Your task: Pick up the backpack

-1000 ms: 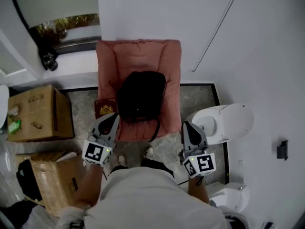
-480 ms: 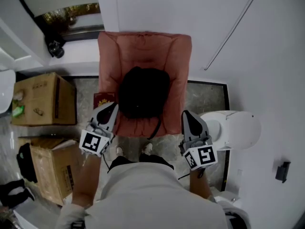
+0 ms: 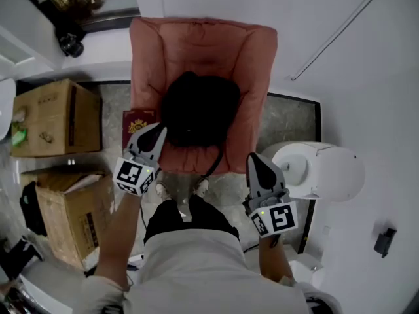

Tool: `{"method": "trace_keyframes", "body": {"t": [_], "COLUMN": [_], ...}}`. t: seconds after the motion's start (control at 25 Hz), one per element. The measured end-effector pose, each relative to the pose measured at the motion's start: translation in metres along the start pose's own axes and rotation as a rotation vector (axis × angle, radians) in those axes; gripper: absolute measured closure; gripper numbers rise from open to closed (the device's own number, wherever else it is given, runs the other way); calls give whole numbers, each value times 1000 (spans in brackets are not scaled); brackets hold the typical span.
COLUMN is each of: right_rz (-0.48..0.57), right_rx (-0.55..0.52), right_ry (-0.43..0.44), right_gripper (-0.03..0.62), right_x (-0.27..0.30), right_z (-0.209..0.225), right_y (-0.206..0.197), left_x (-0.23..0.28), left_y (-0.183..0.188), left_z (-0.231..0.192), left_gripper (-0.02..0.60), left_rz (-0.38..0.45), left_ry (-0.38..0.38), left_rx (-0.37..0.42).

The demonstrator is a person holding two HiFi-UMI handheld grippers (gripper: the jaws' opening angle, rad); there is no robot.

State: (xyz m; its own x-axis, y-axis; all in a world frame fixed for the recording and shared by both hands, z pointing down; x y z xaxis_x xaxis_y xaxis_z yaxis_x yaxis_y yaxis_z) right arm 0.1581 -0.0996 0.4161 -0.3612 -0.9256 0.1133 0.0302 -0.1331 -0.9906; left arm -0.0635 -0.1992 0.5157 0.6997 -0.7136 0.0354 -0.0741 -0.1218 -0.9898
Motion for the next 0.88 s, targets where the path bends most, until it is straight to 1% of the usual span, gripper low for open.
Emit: {"method": "trace_keyframes", "body": {"t": [0.04, 0.12, 0.24, 0.4, 0.52, 0.68, 0.76, 0.88], "right_rz": [-8, -22, -29, -26, -31, -40, -44, -64], "right_rx": [5, 14, 17, 16, 19, 18, 23, 31], "right_ry": [4, 13, 34, 74, 94, 96, 89, 77], "right_gripper": [572, 572, 572, 572, 572, 572, 572, 572], "right_x": [2, 7, 15, 22, 24, 27, 24, 19], "right_z": [0, -1, -4, -15, -13, -1, 5, 16], "right_y": [-7, -19, -32, -38, -44, -55, -60, -71], "left_x": [4, 14, 30, 53, 73, 101, 110, 120], "left_y": [-9, -23, -39, -55, -69, -90, -99, -109], "left_z": [-4, -8, -11, -14, -21, -30, -34, -38], "left_gripper": [545, 463, 462, 460, 437, 391, 365, 342], "left_rz": [-9, -23, -35, -61, -83, -111, -122, -120], "left_ry": [3, 0, -25, -54, -69, -102, -102, -101], "left_rx": [-16, -45, -60, -82, -110, -128, -134, -166]}}
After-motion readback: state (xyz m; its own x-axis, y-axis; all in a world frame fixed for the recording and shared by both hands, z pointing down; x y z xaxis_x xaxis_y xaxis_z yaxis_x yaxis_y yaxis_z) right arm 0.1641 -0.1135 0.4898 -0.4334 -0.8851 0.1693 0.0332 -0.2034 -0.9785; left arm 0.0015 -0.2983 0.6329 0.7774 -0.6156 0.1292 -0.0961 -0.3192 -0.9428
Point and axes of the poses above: the fingertips, and each gripper's own axes: x forward along the fingers, z to its right, y out of its top, the point moved 2 cm from there along -x, backward along the fingers, and after that the axes turned 10 degrees about z, right-handed, at the moved point
